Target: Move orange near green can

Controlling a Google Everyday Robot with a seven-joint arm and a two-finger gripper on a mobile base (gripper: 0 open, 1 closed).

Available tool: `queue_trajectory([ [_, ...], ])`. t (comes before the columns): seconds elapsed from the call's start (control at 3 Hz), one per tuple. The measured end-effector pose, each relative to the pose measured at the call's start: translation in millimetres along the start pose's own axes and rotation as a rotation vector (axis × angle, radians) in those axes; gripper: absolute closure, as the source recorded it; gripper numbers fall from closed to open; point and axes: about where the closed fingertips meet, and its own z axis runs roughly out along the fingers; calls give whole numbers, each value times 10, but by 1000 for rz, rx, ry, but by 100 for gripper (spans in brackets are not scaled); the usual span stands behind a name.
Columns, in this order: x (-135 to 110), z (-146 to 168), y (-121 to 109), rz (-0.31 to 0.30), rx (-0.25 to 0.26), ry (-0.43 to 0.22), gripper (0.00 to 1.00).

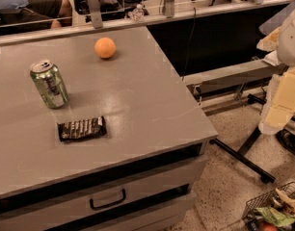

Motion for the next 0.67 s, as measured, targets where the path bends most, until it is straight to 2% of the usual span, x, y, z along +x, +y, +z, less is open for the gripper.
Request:
queue_trajectory([
  [0.33, 0, 0, 0, 0, 0, 0, 0],
  [0.67, -66, 2, -30, 5, 3, -53, 0],
])
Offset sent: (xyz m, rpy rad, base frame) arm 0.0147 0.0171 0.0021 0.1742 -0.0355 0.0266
